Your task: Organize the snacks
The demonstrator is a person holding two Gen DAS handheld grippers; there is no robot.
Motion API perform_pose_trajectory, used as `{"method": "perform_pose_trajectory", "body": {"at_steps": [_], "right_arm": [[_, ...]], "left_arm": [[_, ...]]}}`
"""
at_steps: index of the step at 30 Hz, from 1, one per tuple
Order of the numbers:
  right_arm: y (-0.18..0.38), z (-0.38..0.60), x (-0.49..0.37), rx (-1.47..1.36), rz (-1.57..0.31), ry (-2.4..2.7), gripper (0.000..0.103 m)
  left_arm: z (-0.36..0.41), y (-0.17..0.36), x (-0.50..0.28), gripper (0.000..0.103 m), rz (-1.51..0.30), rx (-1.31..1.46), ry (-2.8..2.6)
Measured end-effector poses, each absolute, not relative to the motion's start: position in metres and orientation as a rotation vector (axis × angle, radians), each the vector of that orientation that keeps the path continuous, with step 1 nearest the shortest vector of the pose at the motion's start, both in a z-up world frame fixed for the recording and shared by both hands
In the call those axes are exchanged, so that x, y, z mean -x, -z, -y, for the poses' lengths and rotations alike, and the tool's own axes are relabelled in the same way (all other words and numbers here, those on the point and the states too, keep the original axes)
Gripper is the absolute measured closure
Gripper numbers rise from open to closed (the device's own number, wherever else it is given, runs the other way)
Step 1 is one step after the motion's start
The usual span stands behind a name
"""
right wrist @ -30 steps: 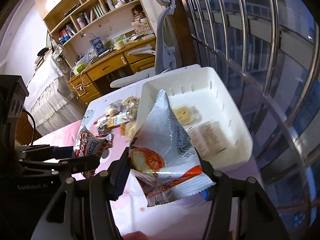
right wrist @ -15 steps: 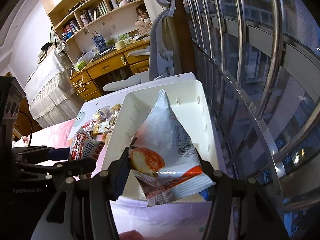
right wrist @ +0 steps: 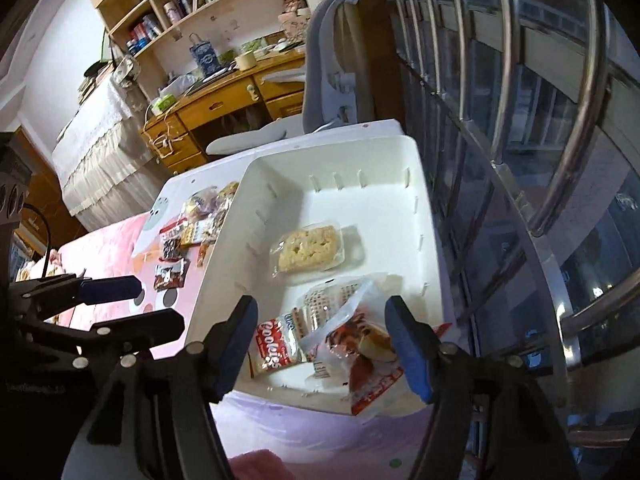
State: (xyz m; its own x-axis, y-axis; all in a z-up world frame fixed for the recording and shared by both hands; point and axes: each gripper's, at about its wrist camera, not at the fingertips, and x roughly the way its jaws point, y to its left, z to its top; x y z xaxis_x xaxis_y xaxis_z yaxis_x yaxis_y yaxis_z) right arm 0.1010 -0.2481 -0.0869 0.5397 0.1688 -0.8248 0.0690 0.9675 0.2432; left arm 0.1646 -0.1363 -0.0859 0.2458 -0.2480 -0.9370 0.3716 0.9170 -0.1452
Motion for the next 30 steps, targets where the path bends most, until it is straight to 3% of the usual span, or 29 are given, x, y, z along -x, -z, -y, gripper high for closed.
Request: {"method": "perform_pose_trajectory", "body": {"at_steps": [11,30], "right_arm": [[0.091,0.205,-0.101,-0.178,-1.036,-0.138,0.030],[0.102,0.044,-0.112,-0.066,-1.115,-0.301,0.030]], "left_arm": [[0.077,0.101,-0.152,0.022,-1.326,0.013,0.358],[-0.119,0.112,-0.141,0.021,-1.357,0.200,0.142]]}}
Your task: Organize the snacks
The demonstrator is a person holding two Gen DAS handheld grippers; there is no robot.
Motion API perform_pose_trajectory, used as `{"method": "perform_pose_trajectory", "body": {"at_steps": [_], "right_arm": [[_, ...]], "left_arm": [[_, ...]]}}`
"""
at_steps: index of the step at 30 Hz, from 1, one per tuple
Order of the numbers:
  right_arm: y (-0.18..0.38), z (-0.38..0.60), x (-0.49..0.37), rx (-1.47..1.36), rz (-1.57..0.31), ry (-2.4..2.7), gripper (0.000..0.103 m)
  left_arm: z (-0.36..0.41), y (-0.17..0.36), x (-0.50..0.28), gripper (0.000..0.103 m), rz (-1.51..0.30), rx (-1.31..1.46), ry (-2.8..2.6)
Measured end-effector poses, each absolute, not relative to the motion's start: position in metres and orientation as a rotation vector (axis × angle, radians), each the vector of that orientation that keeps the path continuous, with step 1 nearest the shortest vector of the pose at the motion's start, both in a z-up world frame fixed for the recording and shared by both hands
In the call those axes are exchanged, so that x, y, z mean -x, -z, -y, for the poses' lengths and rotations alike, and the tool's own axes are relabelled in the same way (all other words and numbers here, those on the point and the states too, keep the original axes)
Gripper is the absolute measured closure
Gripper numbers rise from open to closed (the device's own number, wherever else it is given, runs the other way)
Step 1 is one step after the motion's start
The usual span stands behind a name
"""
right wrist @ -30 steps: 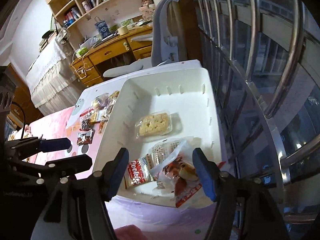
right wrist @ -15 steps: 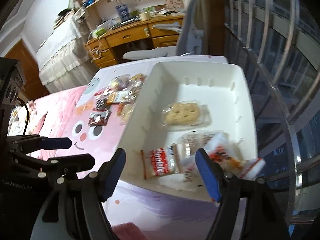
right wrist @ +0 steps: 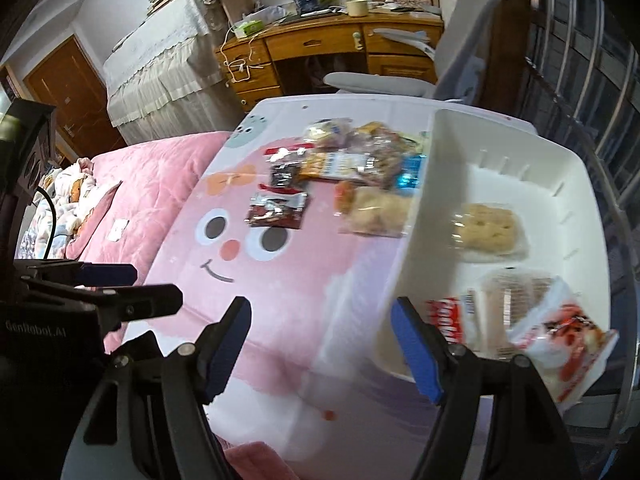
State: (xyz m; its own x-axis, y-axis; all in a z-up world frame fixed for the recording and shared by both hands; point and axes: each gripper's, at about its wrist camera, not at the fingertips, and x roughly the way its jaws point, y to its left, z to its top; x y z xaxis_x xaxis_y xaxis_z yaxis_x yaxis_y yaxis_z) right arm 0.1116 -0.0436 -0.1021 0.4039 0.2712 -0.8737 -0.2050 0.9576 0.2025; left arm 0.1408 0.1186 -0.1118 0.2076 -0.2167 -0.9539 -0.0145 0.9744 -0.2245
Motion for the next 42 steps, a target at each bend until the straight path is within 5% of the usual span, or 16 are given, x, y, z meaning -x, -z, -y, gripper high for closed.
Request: {"method": "perform_pose_trajectory", "body": {"at_steps": [18,42], "right_arm": [[0.120,-0.044,-0.126,-0.178,-1.026,-0.047,0.030],[0.212,-0.087,-0.195,-0.045,-0.947,0.017,0.030]], "left_arm": [[-0.219,0.110,-0.217,0.021,-1.264,0.143,0.212],[-0.159,0.199,-0.350,0.021,-1.532,-0.009,0.253]]}}
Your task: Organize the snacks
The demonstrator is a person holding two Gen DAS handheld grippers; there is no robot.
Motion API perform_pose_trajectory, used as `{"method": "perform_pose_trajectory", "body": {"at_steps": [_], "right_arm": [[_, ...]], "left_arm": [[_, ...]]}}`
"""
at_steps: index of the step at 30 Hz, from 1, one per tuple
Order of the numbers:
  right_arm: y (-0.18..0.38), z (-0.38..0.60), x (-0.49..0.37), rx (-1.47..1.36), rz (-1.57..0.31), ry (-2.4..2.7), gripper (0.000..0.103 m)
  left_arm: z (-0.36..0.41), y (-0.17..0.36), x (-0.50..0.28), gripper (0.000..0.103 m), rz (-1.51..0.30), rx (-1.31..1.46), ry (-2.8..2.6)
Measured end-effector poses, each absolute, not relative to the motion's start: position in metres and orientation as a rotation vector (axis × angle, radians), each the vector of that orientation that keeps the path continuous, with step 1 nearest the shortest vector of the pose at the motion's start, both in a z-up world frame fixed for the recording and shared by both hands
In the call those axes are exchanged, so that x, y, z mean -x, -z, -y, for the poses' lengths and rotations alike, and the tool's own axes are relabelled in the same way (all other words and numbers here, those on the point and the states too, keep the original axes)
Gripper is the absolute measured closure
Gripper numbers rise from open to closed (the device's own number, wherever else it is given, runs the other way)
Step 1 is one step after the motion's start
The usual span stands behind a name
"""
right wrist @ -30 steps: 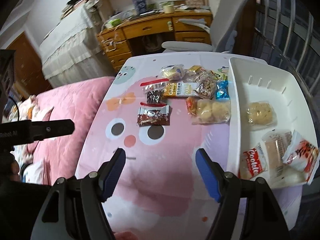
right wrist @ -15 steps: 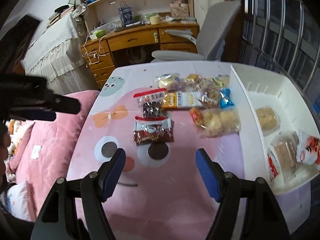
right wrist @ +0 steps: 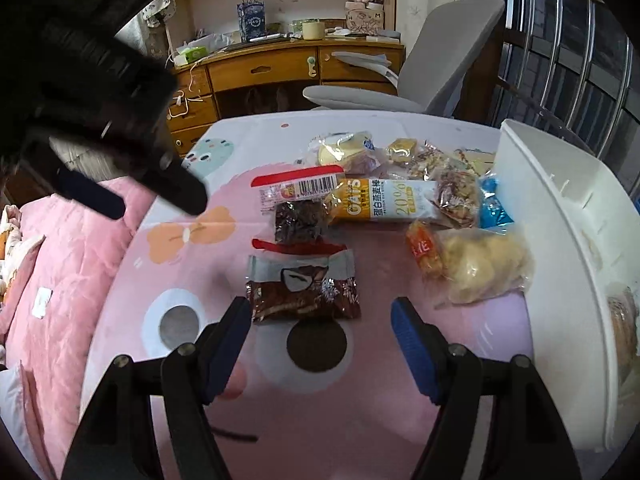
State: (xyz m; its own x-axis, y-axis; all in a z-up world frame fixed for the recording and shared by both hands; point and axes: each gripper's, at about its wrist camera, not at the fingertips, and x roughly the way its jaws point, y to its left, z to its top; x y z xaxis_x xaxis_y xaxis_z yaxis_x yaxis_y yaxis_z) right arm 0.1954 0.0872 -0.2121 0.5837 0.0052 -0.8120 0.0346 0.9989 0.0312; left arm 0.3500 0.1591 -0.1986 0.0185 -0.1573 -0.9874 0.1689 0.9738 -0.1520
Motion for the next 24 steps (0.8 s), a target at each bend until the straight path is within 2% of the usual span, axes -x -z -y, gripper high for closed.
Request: {"method": "perform_pose_trajectory", "body": {"at_steps": [18,24], "right_arm": [[0.245,-0.094,-0.223,-0.049,-0.970,-0.036,0.030],[0.249,-0.097,-0.231,-0.061,-0.981,-0.062,0.030]], "left_arm": [[-0.100,0.259,-0.405,0.022,-1.680,0.007,0.277],[-0.096,0.275,-0.414,0.031,-1.739,0.040,0.268]]}}
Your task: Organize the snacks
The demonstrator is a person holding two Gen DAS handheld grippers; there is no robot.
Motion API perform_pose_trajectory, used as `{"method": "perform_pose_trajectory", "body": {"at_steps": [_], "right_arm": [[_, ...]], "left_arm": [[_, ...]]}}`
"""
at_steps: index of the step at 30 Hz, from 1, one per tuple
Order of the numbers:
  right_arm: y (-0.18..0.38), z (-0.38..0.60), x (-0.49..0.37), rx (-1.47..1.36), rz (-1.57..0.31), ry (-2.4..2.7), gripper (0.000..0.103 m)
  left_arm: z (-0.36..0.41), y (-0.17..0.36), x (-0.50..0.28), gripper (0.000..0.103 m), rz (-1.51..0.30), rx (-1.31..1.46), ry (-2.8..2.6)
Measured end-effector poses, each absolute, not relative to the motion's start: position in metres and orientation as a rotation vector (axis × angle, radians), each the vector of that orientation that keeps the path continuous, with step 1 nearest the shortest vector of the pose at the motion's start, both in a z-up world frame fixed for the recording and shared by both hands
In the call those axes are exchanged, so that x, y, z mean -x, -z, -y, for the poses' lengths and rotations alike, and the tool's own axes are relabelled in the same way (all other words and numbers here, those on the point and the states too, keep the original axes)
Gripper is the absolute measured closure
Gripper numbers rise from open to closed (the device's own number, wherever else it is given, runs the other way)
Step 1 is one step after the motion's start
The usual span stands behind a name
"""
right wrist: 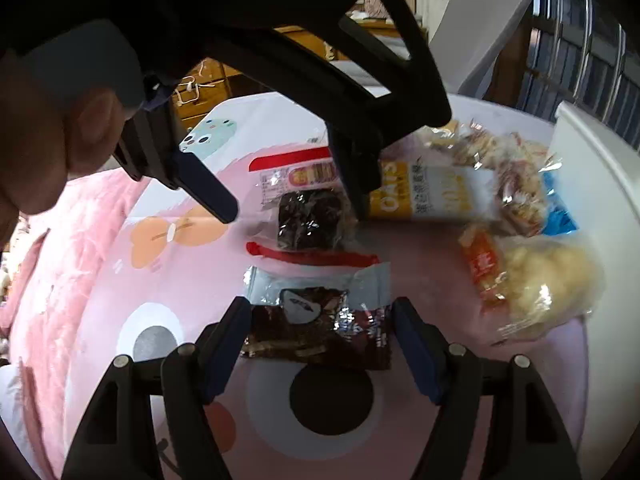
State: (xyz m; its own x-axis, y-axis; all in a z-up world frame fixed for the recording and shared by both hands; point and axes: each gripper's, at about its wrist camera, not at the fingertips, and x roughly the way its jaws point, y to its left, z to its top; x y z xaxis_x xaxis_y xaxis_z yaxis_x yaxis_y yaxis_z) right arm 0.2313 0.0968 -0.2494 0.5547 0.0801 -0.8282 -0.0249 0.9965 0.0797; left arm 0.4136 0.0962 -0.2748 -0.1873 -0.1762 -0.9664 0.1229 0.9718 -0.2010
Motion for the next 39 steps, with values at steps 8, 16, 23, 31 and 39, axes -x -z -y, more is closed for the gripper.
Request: {"method": "perform_pose_trajectory", "body": {"at_steps": [8,16,23,31,39], "right_arm": [[0.250,-0.098,-0.238,-0.018,-0.986,-0.070,0.047],[0.250,-0.101,-0.239,-0.015,-1.001,-0.154,0.075],[0.245,-0.103,-0.236,-0.026,-1.027,-0.188,0.082],[0.232,-0.103,-0.222,-0.047,-1.064,-0.192,0.085],[0.217,-0.097,-0.191,-0.094,-1.116,-0.176,0.088]], "left_arm": [[-0.083,0.291,-0.418,0.046,-1.768,0.051,0.285],[-0.090,0.297,-0.418,0.055,-1.772,0.087,0.282],[-0.102,0.286,-0.412,0.060,-1.749,0.109,0.269],[-0.120,0.273,-0.386,0.061,-1.735,0.095,0.244],[-0.149,0.249,-0.339,0.061,-1.709,0.105,0.225]]}}
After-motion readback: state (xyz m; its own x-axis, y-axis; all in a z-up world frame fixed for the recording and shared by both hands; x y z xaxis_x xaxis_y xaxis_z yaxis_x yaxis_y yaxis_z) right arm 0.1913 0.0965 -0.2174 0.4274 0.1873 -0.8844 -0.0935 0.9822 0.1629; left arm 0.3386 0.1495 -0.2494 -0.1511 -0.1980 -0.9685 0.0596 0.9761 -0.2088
